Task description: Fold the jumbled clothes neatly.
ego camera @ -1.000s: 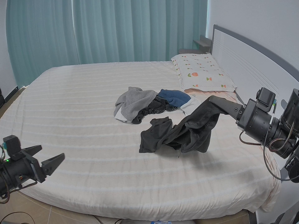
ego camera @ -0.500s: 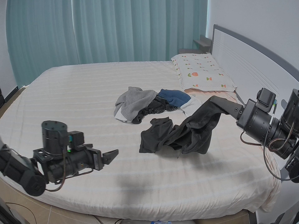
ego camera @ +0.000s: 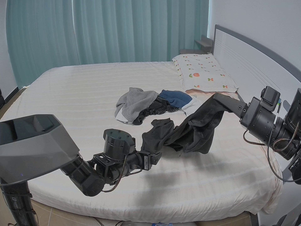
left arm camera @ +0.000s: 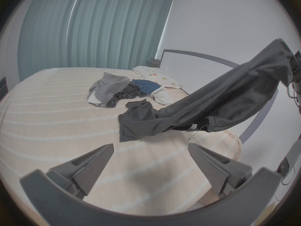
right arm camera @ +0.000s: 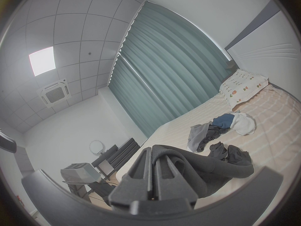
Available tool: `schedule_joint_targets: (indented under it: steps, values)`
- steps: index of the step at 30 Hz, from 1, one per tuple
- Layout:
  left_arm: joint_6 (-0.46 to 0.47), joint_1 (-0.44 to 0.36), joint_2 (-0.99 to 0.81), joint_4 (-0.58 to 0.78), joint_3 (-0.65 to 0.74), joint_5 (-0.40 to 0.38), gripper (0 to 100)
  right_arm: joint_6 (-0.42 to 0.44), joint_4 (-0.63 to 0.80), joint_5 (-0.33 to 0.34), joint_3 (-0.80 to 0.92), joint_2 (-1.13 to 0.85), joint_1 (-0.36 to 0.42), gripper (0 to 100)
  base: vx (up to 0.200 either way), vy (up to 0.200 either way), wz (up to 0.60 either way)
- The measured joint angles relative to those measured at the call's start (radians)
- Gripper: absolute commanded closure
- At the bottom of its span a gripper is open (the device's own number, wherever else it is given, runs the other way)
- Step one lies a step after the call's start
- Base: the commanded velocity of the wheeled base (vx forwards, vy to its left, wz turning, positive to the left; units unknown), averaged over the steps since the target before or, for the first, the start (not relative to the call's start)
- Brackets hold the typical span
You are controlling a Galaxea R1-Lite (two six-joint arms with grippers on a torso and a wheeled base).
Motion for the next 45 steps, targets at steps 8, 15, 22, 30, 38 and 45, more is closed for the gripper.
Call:
schedule_joint_targets:
  steps: [8, 15, 22, 30, 38, 45]
  values:
    - [-0.038, -0.009, 0.129, -0.002, -0.146, 0.029, 0, -0.003, -0.009, 0.016, -0.001, -0.022, 0.007, 100, 0.0, 0.0, 0.0]
    - [-0.075, -0.005, 0.239, -0.002, -0.27, 0.048, 0, -0.003, -0.037, 0.046, -0.008, -0.039, 0.008, 100, 0.0, 0.0, 0.0]
    - [-0.123, 0.018, 0.333, 0.0, -0.379, 0.105, 0, -0.003, -0.041, 0.053, -0.014, -0.049, -0.023, 100, 0.0, 0.0, 0.0]
    - [-0.136, 0.072, 0.406, 0.006, -0.442, 0.125, 0, 0.004, -0.041, 0.075, -0.027, -0.049, -0.091, 100, 0.0, 0.0, 0.0]
    - [-0.188, 0.089, 0.431, 0.01, -0.441, 0.125, 100, 0.007, -0.038, 0.118, -0.027, -0.036, -0.156, 100, 0.0, 0.0, 0.0]
    - [-0.257, 0.09, 0.366, 0.01, -0.393, 0.125, 100, 0.006, -0.041, 0.122, -0.023, 0.016, -0.169, 100, 0.0, 0.0, 0.0]
